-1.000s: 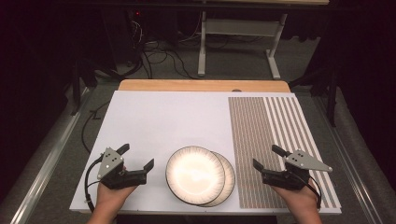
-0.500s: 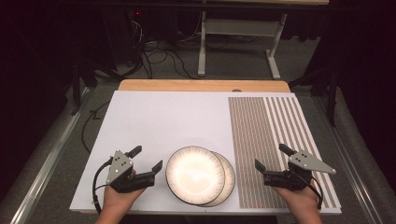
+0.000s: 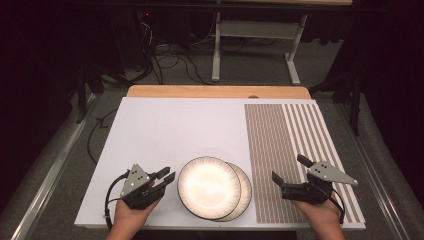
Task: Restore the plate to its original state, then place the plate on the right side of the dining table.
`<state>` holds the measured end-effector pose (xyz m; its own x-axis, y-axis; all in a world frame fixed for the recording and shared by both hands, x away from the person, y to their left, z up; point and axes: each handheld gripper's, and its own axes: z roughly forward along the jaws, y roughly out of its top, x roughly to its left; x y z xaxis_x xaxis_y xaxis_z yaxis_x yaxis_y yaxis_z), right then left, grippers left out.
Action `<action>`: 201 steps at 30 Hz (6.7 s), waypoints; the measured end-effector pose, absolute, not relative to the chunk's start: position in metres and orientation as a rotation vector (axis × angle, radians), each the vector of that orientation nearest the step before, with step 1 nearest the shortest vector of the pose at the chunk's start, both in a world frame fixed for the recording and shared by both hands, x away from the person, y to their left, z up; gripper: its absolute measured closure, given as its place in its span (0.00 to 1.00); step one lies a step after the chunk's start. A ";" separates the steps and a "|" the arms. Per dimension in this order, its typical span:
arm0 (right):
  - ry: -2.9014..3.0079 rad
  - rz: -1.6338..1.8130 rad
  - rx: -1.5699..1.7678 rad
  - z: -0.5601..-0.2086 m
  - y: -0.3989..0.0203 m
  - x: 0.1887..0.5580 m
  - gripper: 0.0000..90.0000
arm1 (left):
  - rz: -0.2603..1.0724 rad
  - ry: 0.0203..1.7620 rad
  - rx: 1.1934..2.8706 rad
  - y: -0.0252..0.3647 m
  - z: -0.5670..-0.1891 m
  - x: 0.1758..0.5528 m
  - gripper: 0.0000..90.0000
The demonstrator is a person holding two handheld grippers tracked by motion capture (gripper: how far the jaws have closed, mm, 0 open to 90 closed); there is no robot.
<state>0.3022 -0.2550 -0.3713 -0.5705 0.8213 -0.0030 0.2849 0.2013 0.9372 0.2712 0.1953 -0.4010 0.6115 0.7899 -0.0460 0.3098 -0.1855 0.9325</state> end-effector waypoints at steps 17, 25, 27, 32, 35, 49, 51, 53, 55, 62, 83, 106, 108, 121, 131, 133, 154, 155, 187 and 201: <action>1.968 1.366 1.029 -0.371 -0.254 0.302 0.01 | 0.534 0.888 1.824 0.185 -0.406 0.272 1.00; 1.967 1.367 1.024 -0.371 -0.254 0.301 0.01 | 0.526 0.872 1.850 0.180 -0.408 0.271 1.00; 1.967 1.366 1.023 -0.371 -0.254 0.301 0.01 | 0.523 0.866 1.853 0.177 -0.409 0.271 1.00; 1.968 1.364 1.027 -0.371 -0.254 0.301 0.01 | 0.526 0.865 1.850 0.176 -0.408 0.271 1.00; 1.969 1.363 1.027 -0.372 -0.253 0.301 0.01 | 0.528 0.873 1.834 0.179 -0.408 0.272 1.00; 1.967 1.362 1.024 -0.371 -0.254 0.301 0.01 | 0.556 0.928 1.737 0.203 -0.399 0.275 0.81; 1.967 1.362 1.022 -0.371 -0.254 0.302 0.01 | 0.548 0.931 1.705 0.207 -0.397 0.275 0.74; 1.969 1.360 1.029 -0.371 -0.254 0.301 0.01 | 0.553 0.934 1.688 0.209 -0.396 0.275 0.63; 1.972 1.359 1.031 -0.371 -0.254 0.301 0.01 | 0.573 0.938 1.677 0.214 -0.394 0.275 0.57; 1.972 1.356 1.026 -0.372 -0.253 0.302 0.01 | 0.617 0.944 1.657 0.222 -0.392 0.276 0.43; 1.986 1.351 0.998 -0.373 -0.246 0.304 0.04 | 0.675 1.021 1.657 0.224 -0.390 0.279 0.00; 2.172 1.292 0.951 -0.377 -0.228 0.303 0.70 | 0.676 0.990 1.694 0.217 -0.391 0.276 0.00; 2.199 1.279 0.920 -0.377 -0.226 0.302 0.77 | 0.676 0.989 1.695 0.216 -0.391 0.276 0.00; 2.395 1.212 0.813 -0.386 -0.207 0.298 1.00 | 0.677 0.989 1.701 0.215 -0.391 0.276 0.00; 2.472 1.128 0.781 -0.394 -0.198 0.298 1.00 | 0.680 0.988 1.698 0.215 -0.391 0.276 0.00; 2.476 1.117 0.771 -0.394 -0.196 0.298 1.00 | 0.679 0.989 1.695 0.215 -0.391 0.276 0.00; 2.481 1.097 0.759 -0.394 -0.191 0.299 1.00 | 0.677 0.987 1.696 0.215 -0.390 0.276 0.00; 2.481 1.097 0.760 -0.394 -0.191 0.299 1.00 | 0.676 0.987 1.696 0.215 -0.390 0.276 0.00; 2.551 1.129 0.745 -0.400 -0.171 0.302 1.00 | 0.673 0.989 1.671 0.214 -0.387 0.273 0.00; 2.543 1.128 0.751 -0.401 -0.171 0.302 1.00 | 0.652 0.975 1.679 0.209 -0.385 0.272 0.00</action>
<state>0.3024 -0.1713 -0.4006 -0.8329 0.5527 -0.0263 0.3514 0.5651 0.7465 0.2725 0.2094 -0.3851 0.5210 0.8525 -0.0420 0.2866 -0.1284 0.9494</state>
